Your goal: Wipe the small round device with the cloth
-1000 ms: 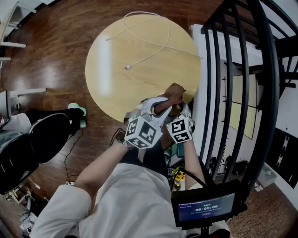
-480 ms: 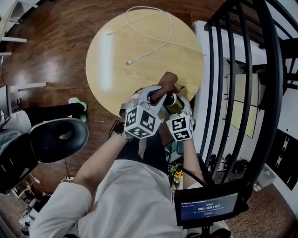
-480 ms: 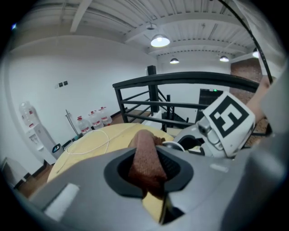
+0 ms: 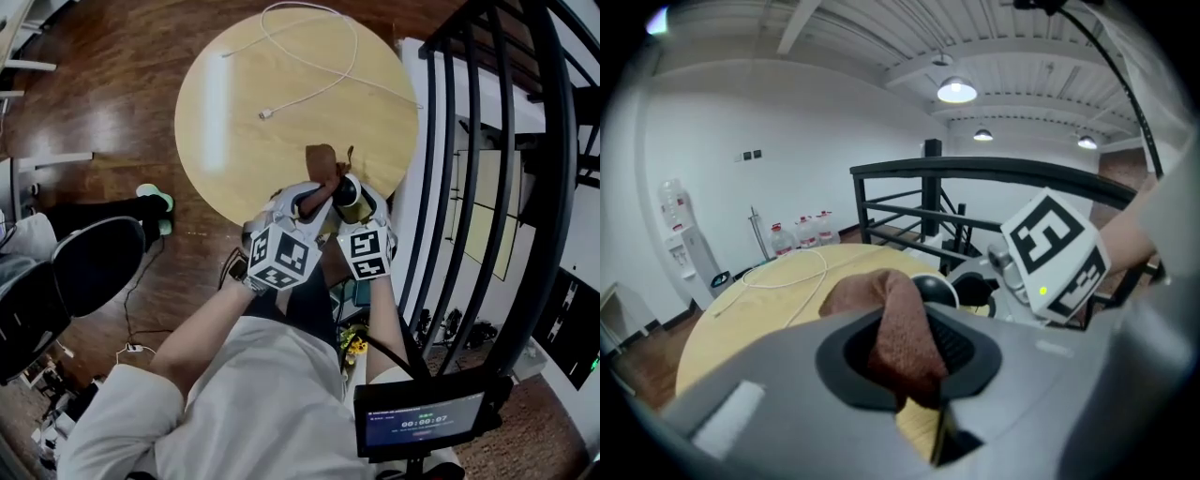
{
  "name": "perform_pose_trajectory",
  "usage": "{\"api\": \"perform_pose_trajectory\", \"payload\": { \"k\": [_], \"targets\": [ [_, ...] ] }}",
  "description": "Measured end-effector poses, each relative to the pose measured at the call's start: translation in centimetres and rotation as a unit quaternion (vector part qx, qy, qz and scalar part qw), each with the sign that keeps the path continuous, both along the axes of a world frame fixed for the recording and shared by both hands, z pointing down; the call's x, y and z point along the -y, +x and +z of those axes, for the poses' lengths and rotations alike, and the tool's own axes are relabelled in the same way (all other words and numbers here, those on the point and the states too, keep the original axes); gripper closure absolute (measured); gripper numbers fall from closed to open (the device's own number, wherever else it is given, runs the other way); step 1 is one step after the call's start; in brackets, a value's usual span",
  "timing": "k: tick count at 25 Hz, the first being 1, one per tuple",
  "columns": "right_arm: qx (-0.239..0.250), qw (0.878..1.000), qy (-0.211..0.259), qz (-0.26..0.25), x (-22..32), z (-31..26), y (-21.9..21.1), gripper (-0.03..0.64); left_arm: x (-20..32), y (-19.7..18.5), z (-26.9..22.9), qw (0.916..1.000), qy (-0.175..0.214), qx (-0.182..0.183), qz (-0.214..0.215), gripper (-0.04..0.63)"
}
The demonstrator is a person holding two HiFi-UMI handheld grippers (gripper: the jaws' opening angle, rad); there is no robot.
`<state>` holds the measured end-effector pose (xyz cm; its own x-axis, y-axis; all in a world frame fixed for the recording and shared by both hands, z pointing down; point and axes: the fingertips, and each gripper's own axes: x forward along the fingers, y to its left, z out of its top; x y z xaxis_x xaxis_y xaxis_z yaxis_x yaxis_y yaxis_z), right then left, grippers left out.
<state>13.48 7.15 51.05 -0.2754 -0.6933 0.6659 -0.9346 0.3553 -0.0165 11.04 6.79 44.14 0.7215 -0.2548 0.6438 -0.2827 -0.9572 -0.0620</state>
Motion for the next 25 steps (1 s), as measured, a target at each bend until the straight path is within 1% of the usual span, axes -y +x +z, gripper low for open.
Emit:
{"api": "perform_pose_trajectory", "payload": {
  "k": [4, 7, 9, 12, 14, 17, 19, 22, 25],
  "targets": [
    [0.0, 1.0, -0.001, -0.001, 0.1, -0.1, 0.2, 0.313, -0.8, 0.3, -0.6, 0.9999, -0.009, -0.011, -0.002, 0.531],
    [-0.001, 1.0, -0.004, 0.0, 0.1, -0.1, 0.3, 0.313, -1.2, 0.4, -0.8, 0.9998, -0.015, -0.014, 0.007, 0.532],
    [-0.001, 1.0, -0.005, 0.001, 0.2, -0.2, 0.2, 0.313, -1.7, 0.6, -1.1, 0.9995, -0.018, -0.015, 0.02, 0.532],
    [-0.001, 1.0, 0.0, 0.003, 0.4, -0.1, 0.4, 0.313, -2.8, 1.4, -1.5, 0.9982, -0.037, -0.022, 0.041, 0.532],
    [-0.002, 1.0, 0.0, 0.003, 0.4, -0.1, 0.4, 0.313, -3.7, 2.3, -1.7, 0.9968, -0.043, -0.026, 0.062, 0.532],
    [0.0, 1.0, 0.002, 0.002, 0.6, -0.1, 0.4, 0.313, -4.4, 3.8, -1.8, 0.9948, -0.039, -0.03, 0.089, 0.532],
    [0.013, 1.0, 0.009, 0.004, 0.5, 0.0, 0.3, 0.313, -4.5, 4.8, -1.8, 0.9942, -0.029, -0.031, 0.099, 0.532],
    [0.019, 1.0, 0.011, 0.009, 0.2, 0.2, 0.6, 0.313, -3.8, 6.0, -2.2, 0.9946, -0.01, -0.034, 0.097, 0.531],
    [0.016, 1.0, 0.009, 0.01, -0.2, 0.1, 0.6, 0.313, -2.1, 6.2, -3.0, 0.9965, -0.007, -0.045, 0.071, 0.531]
  ]
}}
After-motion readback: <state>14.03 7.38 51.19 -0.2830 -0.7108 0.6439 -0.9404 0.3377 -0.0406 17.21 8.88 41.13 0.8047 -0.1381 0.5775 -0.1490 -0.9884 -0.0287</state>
